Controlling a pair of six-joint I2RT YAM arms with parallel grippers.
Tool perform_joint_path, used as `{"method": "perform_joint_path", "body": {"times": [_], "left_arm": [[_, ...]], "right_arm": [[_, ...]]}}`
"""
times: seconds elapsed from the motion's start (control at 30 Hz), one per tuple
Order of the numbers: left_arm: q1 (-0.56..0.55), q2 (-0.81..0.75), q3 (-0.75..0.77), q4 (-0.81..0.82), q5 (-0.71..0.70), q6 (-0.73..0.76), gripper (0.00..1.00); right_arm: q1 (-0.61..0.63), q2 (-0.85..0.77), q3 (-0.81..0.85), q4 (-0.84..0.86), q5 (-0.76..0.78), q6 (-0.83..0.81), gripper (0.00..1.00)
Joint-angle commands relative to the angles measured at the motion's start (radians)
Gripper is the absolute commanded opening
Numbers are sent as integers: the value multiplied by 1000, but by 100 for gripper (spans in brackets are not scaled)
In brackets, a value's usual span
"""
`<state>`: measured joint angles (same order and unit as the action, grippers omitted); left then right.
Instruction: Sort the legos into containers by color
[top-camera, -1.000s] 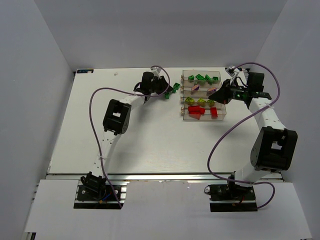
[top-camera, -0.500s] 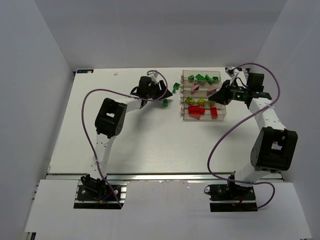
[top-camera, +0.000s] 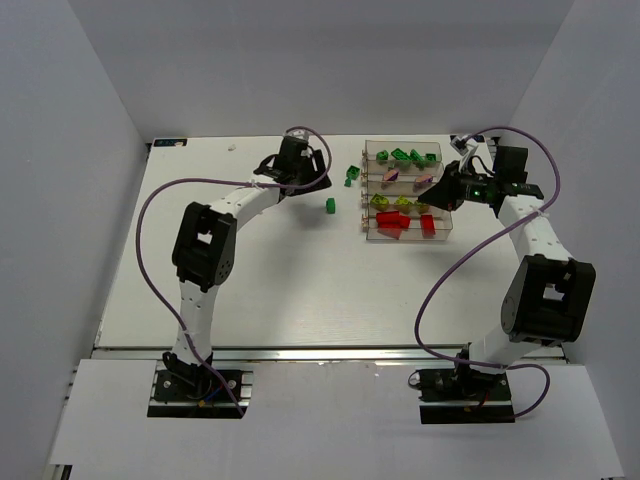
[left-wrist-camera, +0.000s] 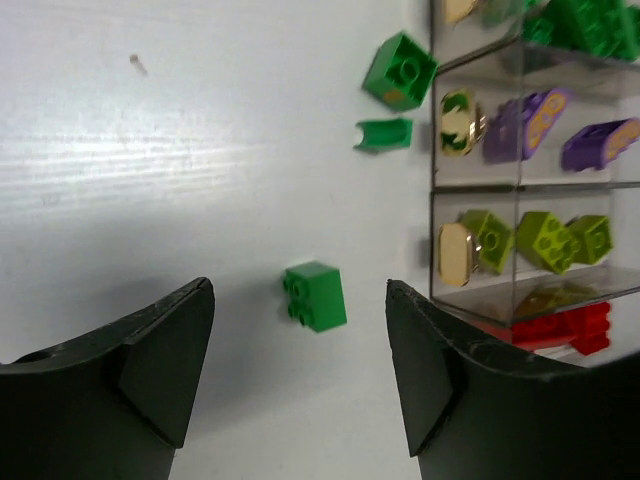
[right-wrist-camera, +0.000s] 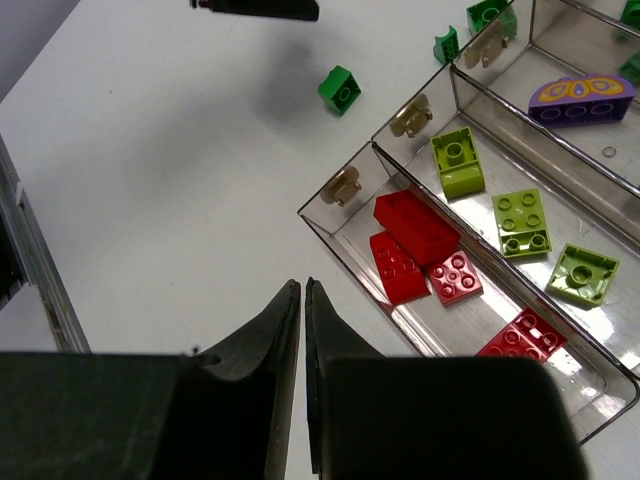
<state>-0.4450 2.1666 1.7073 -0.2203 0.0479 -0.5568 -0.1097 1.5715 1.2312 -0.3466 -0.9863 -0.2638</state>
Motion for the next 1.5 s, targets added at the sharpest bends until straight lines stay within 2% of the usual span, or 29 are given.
{"method": "perform_joint_path", "body": {"times": [0.0,0.13,0.4,0.73,0.97,1.17,1.23,1.27,1.37,1.4,1.47], "left_arm": [[-54,-21,67,-264,-141,29,79],[-84,-1,103,-280,-190,17,79],[-143,137,320,-369,-275,34,79],[-150,213,364,-410,-326,54,72],[-152,231,353,-366,-263,51,61],[-152,219,328,-340,-237,49,42],[-150,185,301,-309,-230,51,31],[-150,168,282,-300,-221,52,27],[-150,64,180,-240,-177,55,19],[-150,24,90,-211,-159,60,18],[-150,-121,-33,-79,-88,70,17]], "right_arm": [[11,-1,57,-9,32,-2,12],[45,16,79,-32,99,-6,15],[62,22,82,-46,117,0,16],[62,18,71,-45,113,-3,17],[64,24,77,-51,106,-3,18],[76,15,54,-68,87,-20,20],[82,13,54,-71,80,-28,23],[84,13,57,-75,66,-34,25],[102,19,89,-141,-12,-115,47],[108,21,96,-172,-32,-126,59],[146,25,103,-183,-104,-115,77]]}}
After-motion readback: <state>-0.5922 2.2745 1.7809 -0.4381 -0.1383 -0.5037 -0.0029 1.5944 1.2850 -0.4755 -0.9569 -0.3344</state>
